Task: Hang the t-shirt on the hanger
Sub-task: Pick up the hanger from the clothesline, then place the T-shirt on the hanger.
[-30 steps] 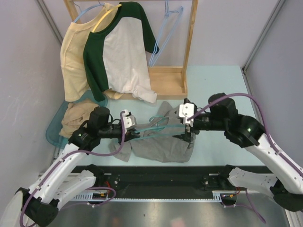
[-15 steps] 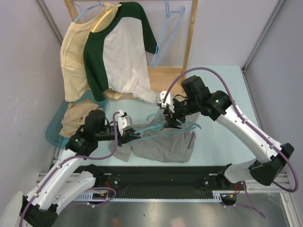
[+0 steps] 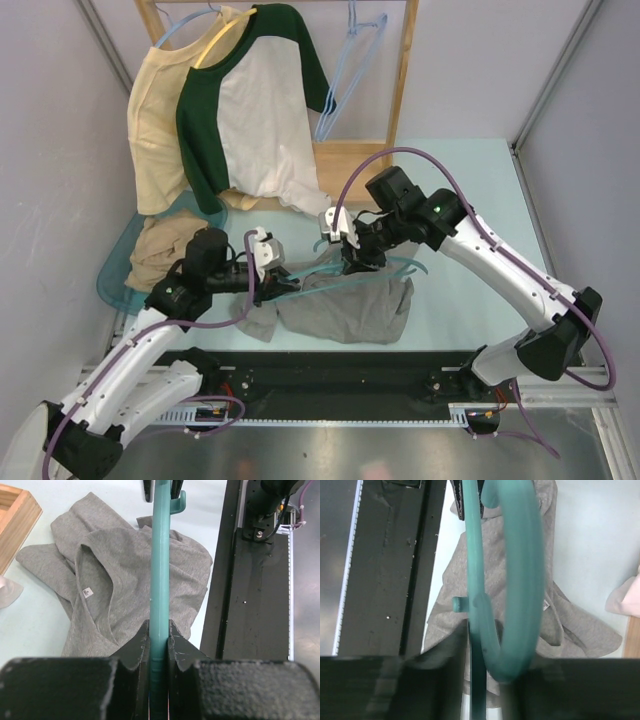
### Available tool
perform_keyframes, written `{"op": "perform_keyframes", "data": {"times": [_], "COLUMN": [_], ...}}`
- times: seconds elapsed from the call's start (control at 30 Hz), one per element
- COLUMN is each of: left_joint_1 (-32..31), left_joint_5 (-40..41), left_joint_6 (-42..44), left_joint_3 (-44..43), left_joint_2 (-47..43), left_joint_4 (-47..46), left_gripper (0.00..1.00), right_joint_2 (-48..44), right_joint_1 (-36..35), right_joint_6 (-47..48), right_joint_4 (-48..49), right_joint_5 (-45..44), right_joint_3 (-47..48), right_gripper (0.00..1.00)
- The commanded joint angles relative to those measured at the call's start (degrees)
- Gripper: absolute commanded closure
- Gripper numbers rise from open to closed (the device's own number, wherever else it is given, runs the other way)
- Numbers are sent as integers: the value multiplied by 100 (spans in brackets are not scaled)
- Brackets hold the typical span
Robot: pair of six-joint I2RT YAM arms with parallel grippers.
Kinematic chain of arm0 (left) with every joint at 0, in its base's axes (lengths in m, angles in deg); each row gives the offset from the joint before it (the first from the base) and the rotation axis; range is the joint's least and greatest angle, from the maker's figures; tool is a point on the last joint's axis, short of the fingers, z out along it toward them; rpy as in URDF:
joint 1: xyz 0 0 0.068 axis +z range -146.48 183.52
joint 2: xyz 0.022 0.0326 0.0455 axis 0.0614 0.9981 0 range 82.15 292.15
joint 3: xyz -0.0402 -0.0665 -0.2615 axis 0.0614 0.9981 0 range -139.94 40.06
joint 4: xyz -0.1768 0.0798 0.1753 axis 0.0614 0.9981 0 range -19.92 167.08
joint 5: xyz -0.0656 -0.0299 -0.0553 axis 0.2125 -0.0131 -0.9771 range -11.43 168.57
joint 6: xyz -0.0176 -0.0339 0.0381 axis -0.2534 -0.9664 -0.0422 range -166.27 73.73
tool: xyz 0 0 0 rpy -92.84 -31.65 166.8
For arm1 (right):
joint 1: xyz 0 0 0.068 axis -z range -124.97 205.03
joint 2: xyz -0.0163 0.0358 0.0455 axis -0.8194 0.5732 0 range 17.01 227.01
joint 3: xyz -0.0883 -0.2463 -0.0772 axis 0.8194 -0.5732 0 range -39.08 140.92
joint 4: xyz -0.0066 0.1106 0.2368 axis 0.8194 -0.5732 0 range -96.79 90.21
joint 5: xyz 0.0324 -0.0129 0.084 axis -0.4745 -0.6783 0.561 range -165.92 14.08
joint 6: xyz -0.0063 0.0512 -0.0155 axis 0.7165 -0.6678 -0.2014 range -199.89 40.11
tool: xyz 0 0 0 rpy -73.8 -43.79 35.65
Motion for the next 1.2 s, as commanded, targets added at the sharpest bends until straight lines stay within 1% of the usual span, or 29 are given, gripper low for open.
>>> {"op": "perform_keyframes", "data": {"times": [0.0, 0.03, 0.07, 0.1, 0.13, 0.17, 0.2, 0.23, 0.27, 0.3, 0.33, 0.4, 0.43, 0.47, 0.53, 0.57, 0.6, 0.67, 0.7, 0.73, 0.83, 0.9, 1.0, 1.1, 1.17], "left_joint_1": [8, 8, 8, 8, 43, 95, 174, 453, 682, 928, 1374, 1624, 1651, 1651, 1625, 1590, 1529, 1161, 1011, 740, 255, -26, -281, -466, -484], "left_joint_5": [-181, -181, -146, -68, 255, 354, 468, 530, 461, 400, 373, 171, 179, 153, 153, 170, 388, 757, 1133, 1311, 1768, 1980, 2060, 2192, 2314], "left_joint_6": [-40, -32, -40, -93, -145, -120, -50, 20, 186, 249, 406, 862, 1178, 1877, 2383, 2803, 2955, 2983, 2861, 2547, 2210, 2210, 2367, 2701, 2921], "left_joint_3": [-50, -59, -93, -111, -137, -190, -217, -234, -269, -304, -340, -524, -577, -638, -639, -656, -648, -560, -507, -437, -112, 64, 30, -32, -15], "left_joint_2": [84, 110, 171, 189, 216, 320, 382, 452, 531, 732, 856, 1189, 1261, 1323, 1463, 1507, 1560, 1657, 1666, 1675, 1622, 1631, 1867, 2192, 2298], "left_joint_4": [-285, -250, -215, -145, -66, 39, 310, 417, 531, 663, 708, 1057, 1199, 1348, 1587, 1657, 1658, 1492, 1151, 974, 297, -37, -135, -135, -310], "left_gripper": [100, 100, 92, 83, 71, 45, 38, 33, 31, 31, 31, 33, 34, 35, 35, 35, 36, 40, 42, 42, 41, 39, 35, 34, 34], "right_joint_2": [80, 89, 98, 98, 89, 71, 63, 19, 1, 1, 62, 150, 194, 238, 256, 256, 256, 238, 212, 212, 203, 220, 282, 379, 405], "right_joint_1": [-11, 6, 33, 68, 181, 260, 348, 575, 699, 831, 1111, 1359, 1456, 1587, 1685, 1720, 1746, 1755, 1755, 1755, 1755, 1755, 1738, 1729, 1729], "right_joint_6": [140, 97, 44, 9, 0, 26, 52, 113, 236, 280, 350, 648, 772, 912, 1299, 1440, 1598, 1704, 1722, 1766, 1845, 1880, 1898, 1898, 1907], "right_joint_4": [-94, -85, -76, -76, -111, -146, -216, -251, -260, -313, -374, -619, -699, -770, -946, -1016, -1103, -1166, -1175, -1175, -1131, -1035, -955, -858, -788], "right_joint_5": [148, 166, 192, 218, 236, 254, 236, 210, 140, 113, 96, 43, 17, -123, -264, -378, -440, -554, -581, -607, -704, -731, -748, -739, -713], "right_joint_3": [344, 345, 353, 336, 327, 318, 292, 196, 134, 90, 81, 98, 107, 73, 20, -24, -33, -42, -68, -77, -165, -218, -227, -191, -191], "right_gripper": [82, 90, 100, 100, 100, 100, 100, 100, 100, 100, 100, 100, 100, 100, 100, 100, 100, 100, 100, 100, 100, 100, 100, 100, 100]}}
